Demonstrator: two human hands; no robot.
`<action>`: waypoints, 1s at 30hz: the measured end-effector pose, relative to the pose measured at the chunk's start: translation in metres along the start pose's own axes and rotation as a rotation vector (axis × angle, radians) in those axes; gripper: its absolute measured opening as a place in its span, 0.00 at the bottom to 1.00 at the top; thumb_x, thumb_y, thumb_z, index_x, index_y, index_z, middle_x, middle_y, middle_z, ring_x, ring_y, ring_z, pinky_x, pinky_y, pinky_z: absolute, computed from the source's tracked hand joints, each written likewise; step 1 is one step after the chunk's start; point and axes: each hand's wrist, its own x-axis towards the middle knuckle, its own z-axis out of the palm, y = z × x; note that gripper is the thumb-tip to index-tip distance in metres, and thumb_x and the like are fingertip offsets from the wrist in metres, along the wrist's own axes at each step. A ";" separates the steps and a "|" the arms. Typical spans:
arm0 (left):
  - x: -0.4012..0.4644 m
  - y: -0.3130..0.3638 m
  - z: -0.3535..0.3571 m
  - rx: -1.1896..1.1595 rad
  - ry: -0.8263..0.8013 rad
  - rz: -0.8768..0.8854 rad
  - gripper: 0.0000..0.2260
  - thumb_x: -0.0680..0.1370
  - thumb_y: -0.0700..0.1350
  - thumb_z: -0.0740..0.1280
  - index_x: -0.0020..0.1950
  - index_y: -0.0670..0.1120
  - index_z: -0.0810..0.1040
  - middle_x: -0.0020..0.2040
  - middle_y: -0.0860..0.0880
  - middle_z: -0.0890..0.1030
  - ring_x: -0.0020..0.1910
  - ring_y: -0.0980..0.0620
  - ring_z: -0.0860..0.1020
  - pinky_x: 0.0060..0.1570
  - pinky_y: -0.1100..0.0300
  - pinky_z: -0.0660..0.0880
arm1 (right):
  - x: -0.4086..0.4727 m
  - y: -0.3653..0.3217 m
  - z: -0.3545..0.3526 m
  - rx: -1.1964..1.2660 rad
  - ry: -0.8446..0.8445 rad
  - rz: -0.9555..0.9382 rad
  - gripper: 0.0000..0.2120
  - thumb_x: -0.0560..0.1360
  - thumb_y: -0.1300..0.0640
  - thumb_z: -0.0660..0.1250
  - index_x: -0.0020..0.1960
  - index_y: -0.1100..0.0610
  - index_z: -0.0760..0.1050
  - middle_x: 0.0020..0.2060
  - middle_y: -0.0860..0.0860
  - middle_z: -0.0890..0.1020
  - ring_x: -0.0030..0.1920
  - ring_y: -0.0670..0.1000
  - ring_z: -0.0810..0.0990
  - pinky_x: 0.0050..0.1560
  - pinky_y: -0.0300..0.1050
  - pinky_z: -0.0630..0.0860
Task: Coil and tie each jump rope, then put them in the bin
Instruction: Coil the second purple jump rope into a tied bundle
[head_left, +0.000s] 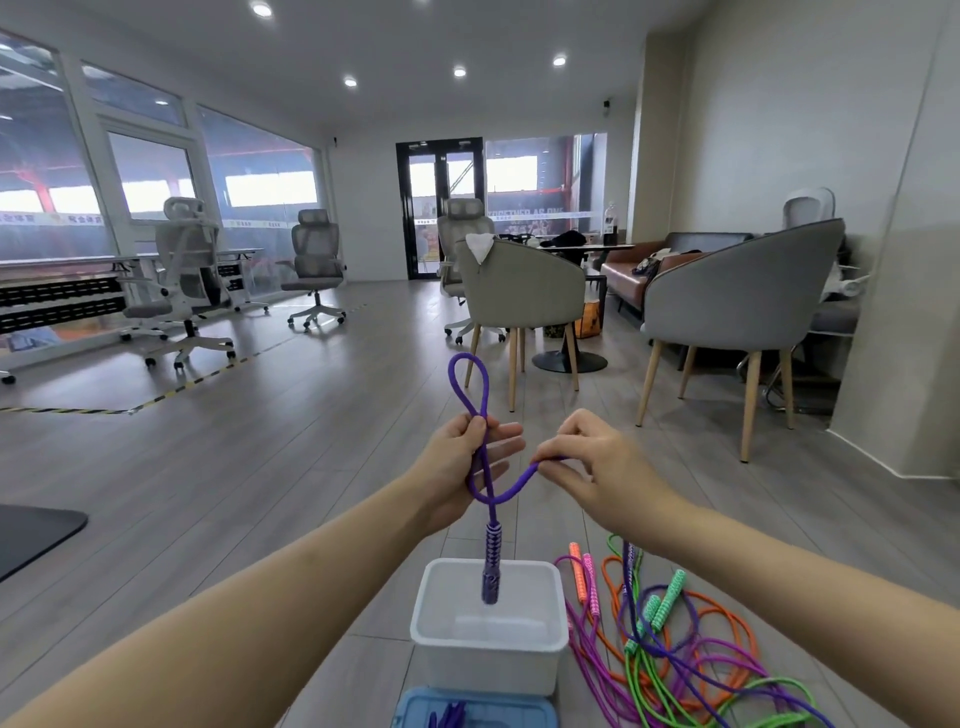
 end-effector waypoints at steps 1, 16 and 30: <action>-0.001 0.001 0.001 0.007 -0.013 0.001 0.12 0.88 0.45 0.54 0.59 0.41 0.74 0.57 0.44 0.86 0.57 0.44 0.85 0.63 0.46 0.78 | 0.000 -0.004 0.002 -0.017 -0.025 -0.033 0.08 0.80 0.51 0.70 0.57 0.49 0.84 0.48 0.43 0.74 0.46 0.41 0.75 0.43 0.34 0.73; -0.023 -0.008 0.007 0.381 -0.235 -0.042 0.13 0.88 0.47 0.52 0.64 0.42 0.70 0.44 0.40 0.81 0.33 0.49 0.79 0.45 0.49 0.82 | 0.010 -0.019 0.013 -0.099 0.068 0.019 0.14 0.71 0.43 0.77 0.47 0.44 0.72 0.40 0.40 0.76 0.41 0.42 0.76 0.40 0.39 0.76; -0.026 0.001 -0.001 0.377 -0.261 -0.071 0.13 0.88 0.46 0.51 0.64 0.41 0.70 0.46 0.42 0.82 0.35 0.49 0.78 0.41 0.55 0.79 | 0.001 0.013 0.003 0.076 -0.016 0.092 0.05 0.81 0.51 0.68 0.51 0.52 0.80 0.39 0.45 0.81 0.41 0.46 0.80 0.44 0.48 0.81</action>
